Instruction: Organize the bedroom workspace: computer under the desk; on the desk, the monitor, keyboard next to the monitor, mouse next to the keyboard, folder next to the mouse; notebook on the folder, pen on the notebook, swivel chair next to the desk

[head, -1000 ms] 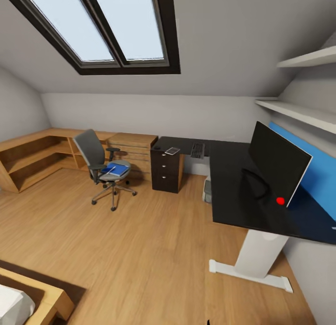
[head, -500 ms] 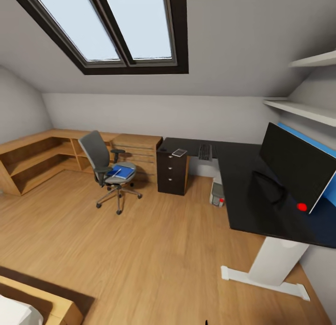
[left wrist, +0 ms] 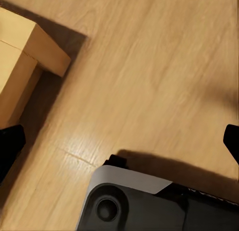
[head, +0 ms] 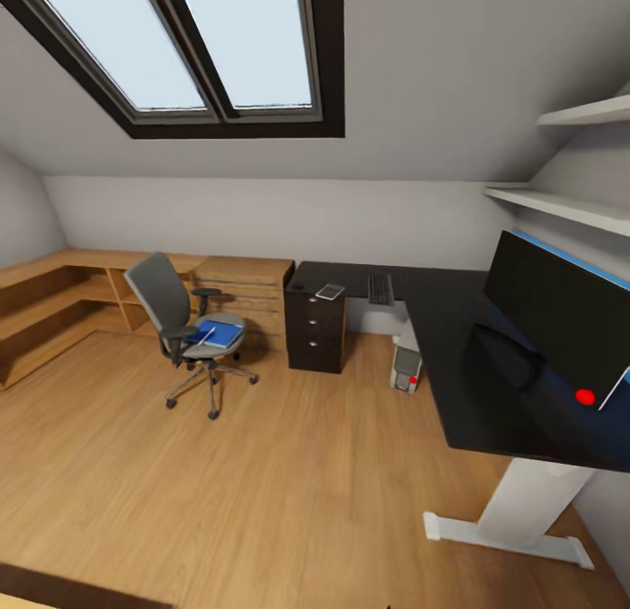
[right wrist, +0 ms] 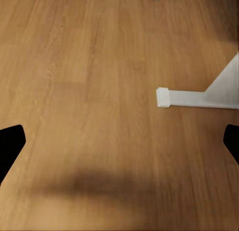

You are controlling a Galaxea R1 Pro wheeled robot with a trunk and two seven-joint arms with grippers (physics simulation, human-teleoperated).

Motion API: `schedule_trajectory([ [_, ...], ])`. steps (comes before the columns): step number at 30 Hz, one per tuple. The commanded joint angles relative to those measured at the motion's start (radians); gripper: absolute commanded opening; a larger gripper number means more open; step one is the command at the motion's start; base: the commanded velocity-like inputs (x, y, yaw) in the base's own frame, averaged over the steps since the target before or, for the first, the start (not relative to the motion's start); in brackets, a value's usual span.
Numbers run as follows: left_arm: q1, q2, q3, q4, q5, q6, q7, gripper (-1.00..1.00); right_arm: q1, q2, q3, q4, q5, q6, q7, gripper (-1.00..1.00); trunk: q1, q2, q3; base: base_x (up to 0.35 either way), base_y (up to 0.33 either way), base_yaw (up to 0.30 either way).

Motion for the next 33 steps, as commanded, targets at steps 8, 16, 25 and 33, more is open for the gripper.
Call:
schedule_trajectory([
  [8,0.0,0.001,-0.007,0.002,0.011,-0.004,0.007,1.0,-0.001,-0.001,0.008,0.003,-0.008,-0.006,-0.005,1.0,0.001,-0.001,-0.003,0.265,0.236,-0.125],
  [16,0.0,0.001,-0.007,0.006,0.01,-0.004,0.007,1.0,-0.001,0.004,0.008,0.003,-0.009,-0.005,-0.005,1.0,0.001,-0.001,-0.003,0.286,0.19,-0.01],
  [25,0.0,0.001,-0.007,0.008,0.009,-0.004,0.007,1.0,-0.001,0.006,0.008,0.004,-0.008,-0.006,-0.005,1.0,0.001,-0.001,-0.003,0.319,0.021,-0.049],
  [33,0.0,0.001,-0.007,0.008,0.01,-0.004,0.007,1.0,-0.001,0.006,0.008,0.005,-0.008,-0.006,-0.005,1.0,0.001,-0.001,-0.003,0.322,0.0,-0.235],
])
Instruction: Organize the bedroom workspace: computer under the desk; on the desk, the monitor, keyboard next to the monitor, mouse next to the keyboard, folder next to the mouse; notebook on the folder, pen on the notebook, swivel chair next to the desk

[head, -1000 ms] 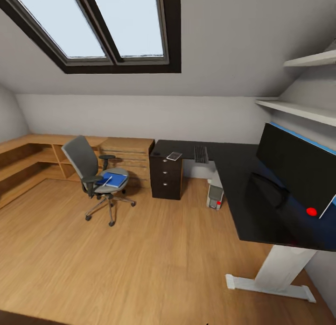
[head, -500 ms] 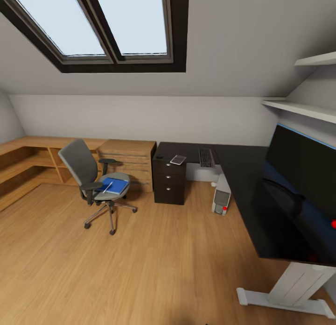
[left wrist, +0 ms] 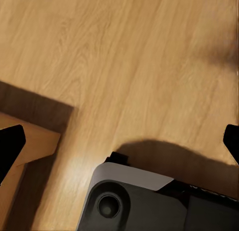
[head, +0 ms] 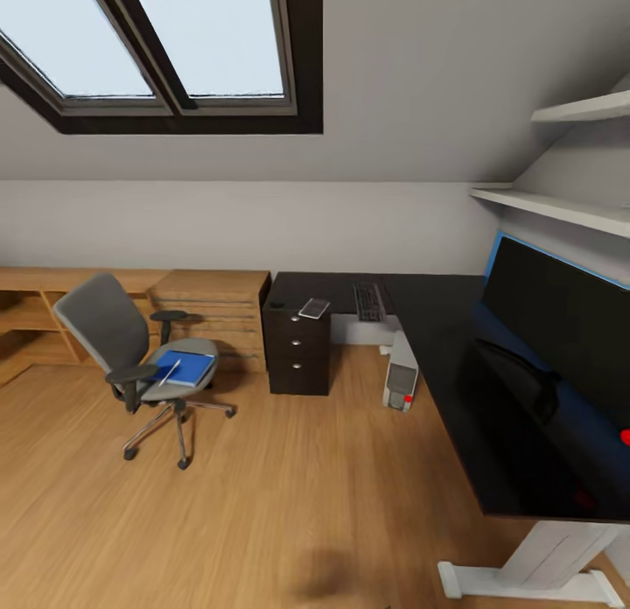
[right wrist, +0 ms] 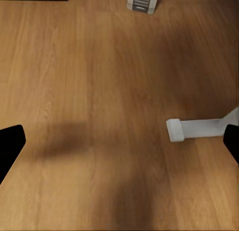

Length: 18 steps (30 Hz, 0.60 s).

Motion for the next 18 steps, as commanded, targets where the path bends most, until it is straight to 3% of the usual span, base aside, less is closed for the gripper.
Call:
schedule_trajectory([
  [1,0.0,0.001,-0.006,-0.002,0.011,-0.004,0.007,1.0,-0.001,-0.001,0.009,0.001,-0.008,-0.005,-0.006,1.0,0.001,-0.001,-0.001,0.32,0.0,-0.263],
  [12,0.0,0.0,-0.006,-0.002,0.01,-0.007,0.007,1.0,-0.001,-0.001,0.009,0.001,-0.008,-0.005,-0.006,1.0,0.001,-0.001,-0.001,0.131,0.0,-0.267],
  [18,0.0,0.001,-0.006,-0.001,0.011,-0.006,0.007,1.0,-0.001,0.0,0.009,0.001,-0.008,-0.005,-0.006,1.0,0.001,-0.001,-0.001,0.266,0.0,-0.201],
])
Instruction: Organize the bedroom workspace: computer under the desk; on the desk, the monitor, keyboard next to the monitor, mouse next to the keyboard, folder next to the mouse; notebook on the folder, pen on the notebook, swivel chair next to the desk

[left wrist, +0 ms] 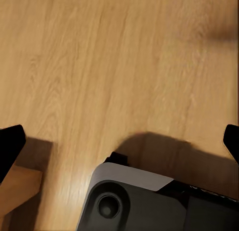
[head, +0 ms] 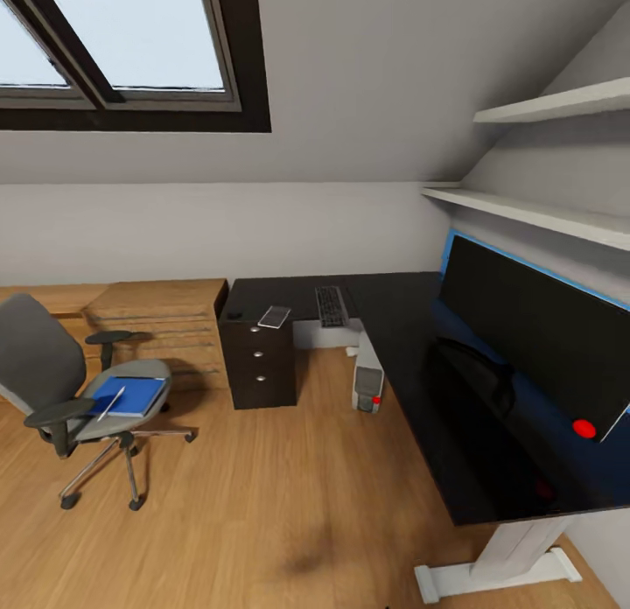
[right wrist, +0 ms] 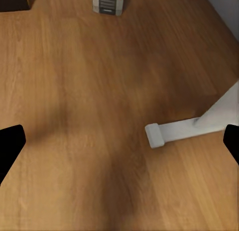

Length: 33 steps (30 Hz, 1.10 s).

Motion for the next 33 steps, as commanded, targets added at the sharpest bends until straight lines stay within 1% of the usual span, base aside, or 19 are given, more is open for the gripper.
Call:
schedule_trajectory([
  [1,0.0,0.001,-0.007,-0.001,0.011,-0.004,0.007,1.0,-0.001,0.0,0.009,0.0,-0.008,-0.005,-0.006,1.0,0.001,-0.001,-0.001,0.322,0.0,-0.031],
  [26,0.0,0.001,-0.007,-0.001,0.012,-0.003,0.007,1.0,-0.001,0.001,0.01,0.0,-0.008,-0.005,-0.006,1.0,0.001,-0.001,-0.001,0.329,0.0,-0.003],
  [33,0.0,0.001,-0.007,-0.001,0.013,-0.002,0.007,1.0,-0.001,0.001,0.01,0.0,-0.01,-0.004,-0.006,1.0,0.001,-0.001,-0.001,0.33,0.084,0.0],
])
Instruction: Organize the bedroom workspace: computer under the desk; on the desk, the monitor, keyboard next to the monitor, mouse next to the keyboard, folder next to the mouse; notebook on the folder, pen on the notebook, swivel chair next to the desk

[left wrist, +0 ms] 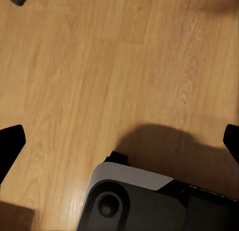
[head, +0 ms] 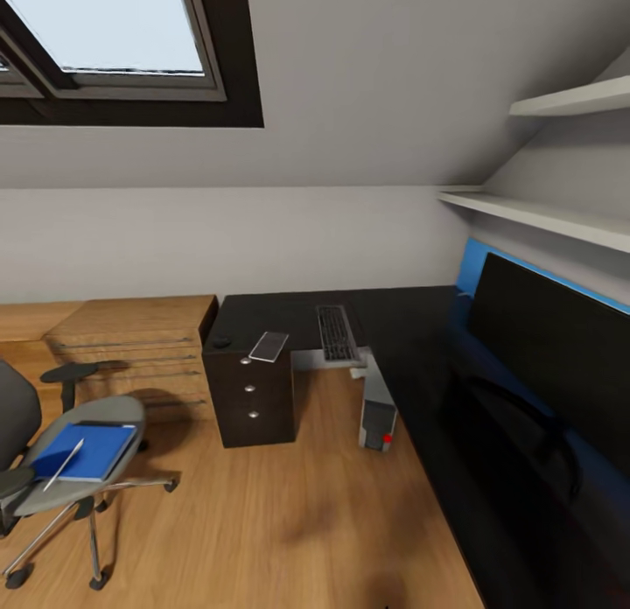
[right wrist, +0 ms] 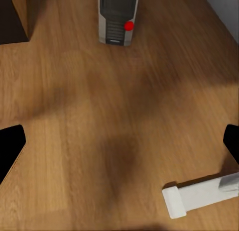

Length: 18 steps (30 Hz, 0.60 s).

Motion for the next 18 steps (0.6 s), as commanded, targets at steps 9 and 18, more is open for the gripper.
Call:
schedule_trajectory([
  [9,0.0,0.001,-0.006,-0.001,0.011,-0.004,0.007,1.0,-0.001,0.027,0.008,0.003,-0.006,-0.004,-0.006,1.0,0.001,-0.001,-0.001,0.328,0.166,0.0],
  [18,0.0,0.001,-0.005,-0.001,0.011,-0.004,0.007,1.0,-0.001,0.029,0.007,0.003,-0.005,-0.004,-0.006,1.0,0.001,-0.001,-0.001,0.327,0.173,0.0],
])
